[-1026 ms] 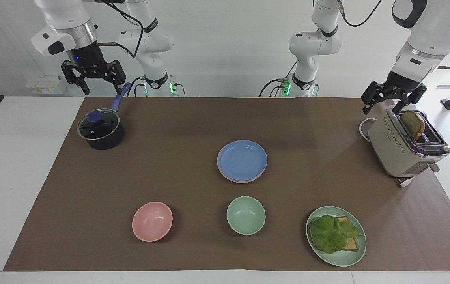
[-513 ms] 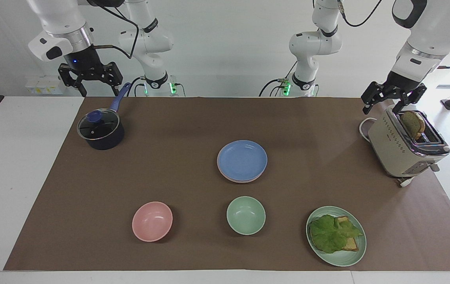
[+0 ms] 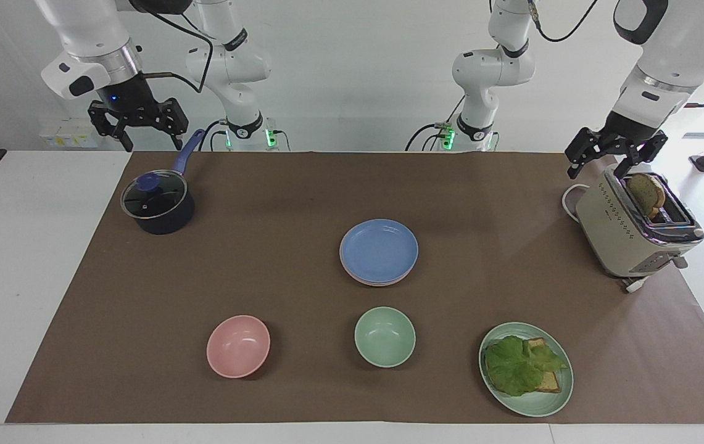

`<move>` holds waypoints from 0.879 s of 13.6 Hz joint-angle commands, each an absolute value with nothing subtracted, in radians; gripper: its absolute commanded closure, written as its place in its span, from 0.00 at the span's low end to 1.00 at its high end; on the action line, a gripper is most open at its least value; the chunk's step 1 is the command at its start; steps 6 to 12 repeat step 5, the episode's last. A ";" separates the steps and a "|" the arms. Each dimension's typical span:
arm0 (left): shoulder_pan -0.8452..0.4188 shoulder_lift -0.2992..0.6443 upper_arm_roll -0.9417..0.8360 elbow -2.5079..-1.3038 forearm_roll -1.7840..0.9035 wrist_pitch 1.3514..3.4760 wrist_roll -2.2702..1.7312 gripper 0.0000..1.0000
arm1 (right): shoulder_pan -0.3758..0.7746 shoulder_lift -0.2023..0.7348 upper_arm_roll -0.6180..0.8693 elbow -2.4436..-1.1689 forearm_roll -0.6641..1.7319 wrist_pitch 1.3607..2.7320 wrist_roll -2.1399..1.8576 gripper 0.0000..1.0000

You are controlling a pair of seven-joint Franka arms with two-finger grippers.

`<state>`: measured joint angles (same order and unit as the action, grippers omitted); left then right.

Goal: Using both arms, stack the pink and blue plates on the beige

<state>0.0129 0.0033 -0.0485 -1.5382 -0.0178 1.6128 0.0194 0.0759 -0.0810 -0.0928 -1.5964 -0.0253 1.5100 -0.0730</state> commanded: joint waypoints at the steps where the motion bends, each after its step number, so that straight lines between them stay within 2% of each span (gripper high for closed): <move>1: 0.017 -0.002 -0.051 -1.543 -0.006 1.603 0.023 0.00 | 0.071 -0.104 -0.089 -1.620 -0.046 1.505 -0.095 0.00; 12: 0.017 -0.003 -0.051 -1.543 -0.006 1.603 0.023 0.00 | 0.071 -0.106 -0.087 -1.621 -0.051 1.502 -0.095 0.00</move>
